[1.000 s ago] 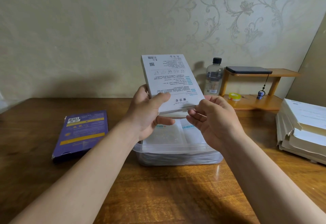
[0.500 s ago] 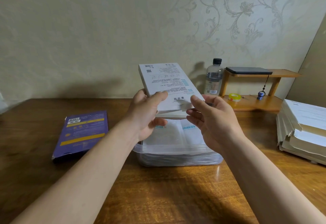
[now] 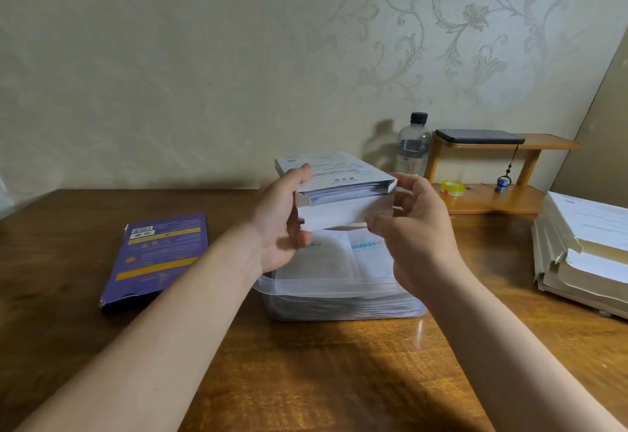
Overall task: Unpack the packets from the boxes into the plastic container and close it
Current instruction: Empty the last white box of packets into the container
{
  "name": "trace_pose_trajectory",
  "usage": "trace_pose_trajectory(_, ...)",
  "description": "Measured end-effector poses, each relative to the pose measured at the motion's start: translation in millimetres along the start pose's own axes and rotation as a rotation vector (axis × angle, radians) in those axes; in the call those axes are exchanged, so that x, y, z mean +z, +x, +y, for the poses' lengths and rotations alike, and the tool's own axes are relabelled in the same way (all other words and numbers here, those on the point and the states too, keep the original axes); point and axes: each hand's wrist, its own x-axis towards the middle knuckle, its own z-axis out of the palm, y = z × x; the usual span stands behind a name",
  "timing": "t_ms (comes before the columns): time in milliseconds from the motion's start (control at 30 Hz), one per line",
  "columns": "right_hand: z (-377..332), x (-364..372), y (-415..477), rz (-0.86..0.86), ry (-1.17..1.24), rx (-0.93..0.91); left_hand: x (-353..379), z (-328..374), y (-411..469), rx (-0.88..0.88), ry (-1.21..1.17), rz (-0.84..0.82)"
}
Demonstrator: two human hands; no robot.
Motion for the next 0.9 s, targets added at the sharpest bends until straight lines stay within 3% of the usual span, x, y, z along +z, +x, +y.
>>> trace_pose_trajectory(100,3.0,5.6,-7.2,0.103,-0.479,-0.211,-2.3,1.8,0.2,-0.017,-0.023,-0.034)
trace_pose_trajectory(267,0.7,-4.5,-4.9,0.181,-0.938,-0.418,-3.7,3.7,0.6,-0.035,-0.083,-0.043)
trace_pose_trajectory(400,-3.9,-18.1,2.6,0.150,-1.105,-0.484,-1.5,4.8,-3.2,-0.068,-0.145,-0.064)
trace_pose_trajectory(567,-3.1,-21.6,3.9,0.121,-1.103,-0.513,-2.0,5.2,-2.3,-0.058,-0.249,-0.099)
trace_pose_trajectory(900,3.4,-35.3,14.0,-0.024,-0.657,-0.321,-6.9,2.4,2.0,-0.042,-0.272,-0.096)
